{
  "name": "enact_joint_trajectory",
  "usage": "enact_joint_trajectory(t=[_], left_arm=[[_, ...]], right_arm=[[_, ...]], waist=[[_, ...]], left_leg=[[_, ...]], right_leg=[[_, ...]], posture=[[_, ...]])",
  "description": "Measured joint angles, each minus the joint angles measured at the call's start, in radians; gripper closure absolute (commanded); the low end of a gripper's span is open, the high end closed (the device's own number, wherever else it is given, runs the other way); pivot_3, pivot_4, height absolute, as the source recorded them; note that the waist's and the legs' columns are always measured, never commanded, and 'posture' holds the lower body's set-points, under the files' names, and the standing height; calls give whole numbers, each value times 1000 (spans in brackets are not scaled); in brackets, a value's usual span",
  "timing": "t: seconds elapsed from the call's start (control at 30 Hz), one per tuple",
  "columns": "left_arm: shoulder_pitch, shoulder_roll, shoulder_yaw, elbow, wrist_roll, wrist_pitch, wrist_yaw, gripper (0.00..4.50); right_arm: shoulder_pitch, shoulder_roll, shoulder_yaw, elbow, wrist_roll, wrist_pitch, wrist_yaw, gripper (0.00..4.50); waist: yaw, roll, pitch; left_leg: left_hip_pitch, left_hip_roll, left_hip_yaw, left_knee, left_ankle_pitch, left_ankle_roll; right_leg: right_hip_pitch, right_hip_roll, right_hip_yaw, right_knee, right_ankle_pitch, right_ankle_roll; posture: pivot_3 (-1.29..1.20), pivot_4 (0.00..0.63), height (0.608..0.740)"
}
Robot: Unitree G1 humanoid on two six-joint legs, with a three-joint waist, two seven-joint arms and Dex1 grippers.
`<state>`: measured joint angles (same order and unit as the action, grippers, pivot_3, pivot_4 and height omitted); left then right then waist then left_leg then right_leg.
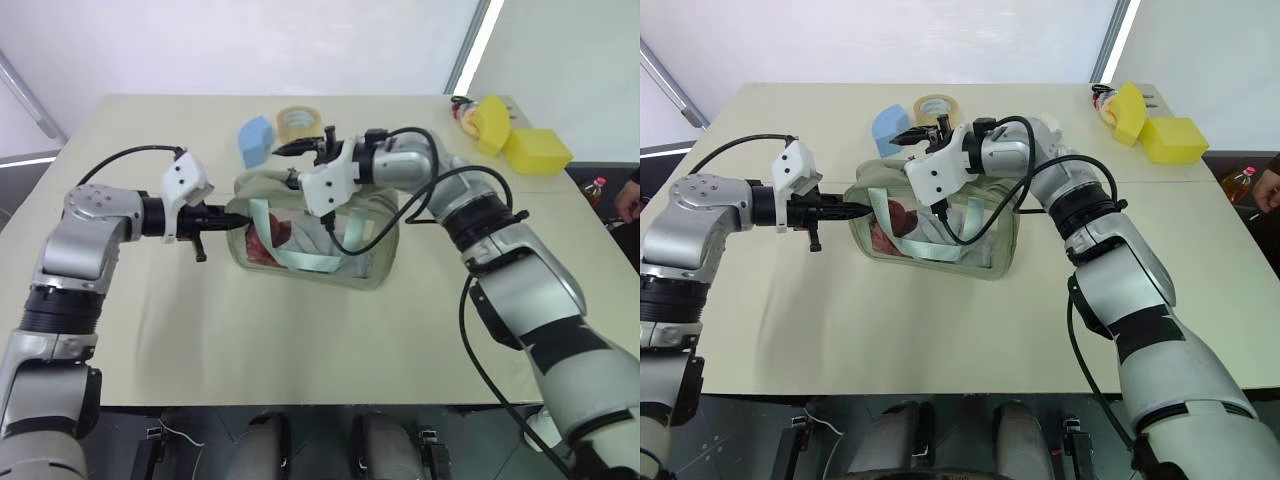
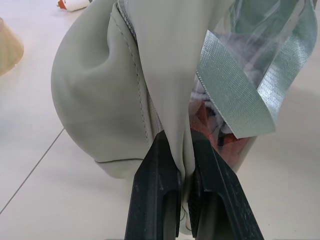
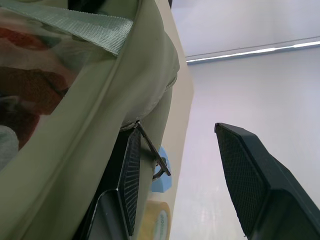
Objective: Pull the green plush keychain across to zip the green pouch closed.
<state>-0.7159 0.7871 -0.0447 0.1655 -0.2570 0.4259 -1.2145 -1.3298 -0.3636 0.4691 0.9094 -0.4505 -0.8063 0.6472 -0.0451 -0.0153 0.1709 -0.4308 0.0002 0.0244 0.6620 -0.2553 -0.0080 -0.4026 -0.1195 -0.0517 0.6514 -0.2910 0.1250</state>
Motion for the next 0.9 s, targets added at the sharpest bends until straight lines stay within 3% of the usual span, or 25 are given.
enact_joint_trajectory(t=[0.1, 0.3, 0.5, 0.9], left_arm=[[1, -4, 0, -12, 0, 0, 1, 4500], [1, -17, -1, -21, -2, -1, 1, 4500], [-18, -42, -8, -7, -2, -15, 2, 4500], [-48, -60, -21, 36, 4, -42, -5, 4500]], right_arm=[[-4, 9, 0, 26, -9, -17, -4, 4440], [-13, -45, -2, 25, -19, -27, -29, 4440], [57, -174, -23, -130, -21, -2, -37, 4440], [343, -467, -196, -574, -26, 320, 28, 4440]], waist=[[1, 0, 0], [4, 0, 0], [3, 0, 0], [5, 0, 0]], left_leg=[[0, 0, 0, 0, 0, 0], [0, 0, 0, 0, 0, -1], [0, 0, 0, 0, 0, -1], [0, 0, 1, 0, 0, 0]], right_leg=[[0, 0, 0, 0, 0, 0], [1, 0, 0, 0, 0, 0], [1, 0, 0, 0, 0, 0], [1, 0, 0, -1, 0, 0]], posture=[[0, 150, 740], [0, 150, 740], [0, 150, 740], [0, 150, 740]])
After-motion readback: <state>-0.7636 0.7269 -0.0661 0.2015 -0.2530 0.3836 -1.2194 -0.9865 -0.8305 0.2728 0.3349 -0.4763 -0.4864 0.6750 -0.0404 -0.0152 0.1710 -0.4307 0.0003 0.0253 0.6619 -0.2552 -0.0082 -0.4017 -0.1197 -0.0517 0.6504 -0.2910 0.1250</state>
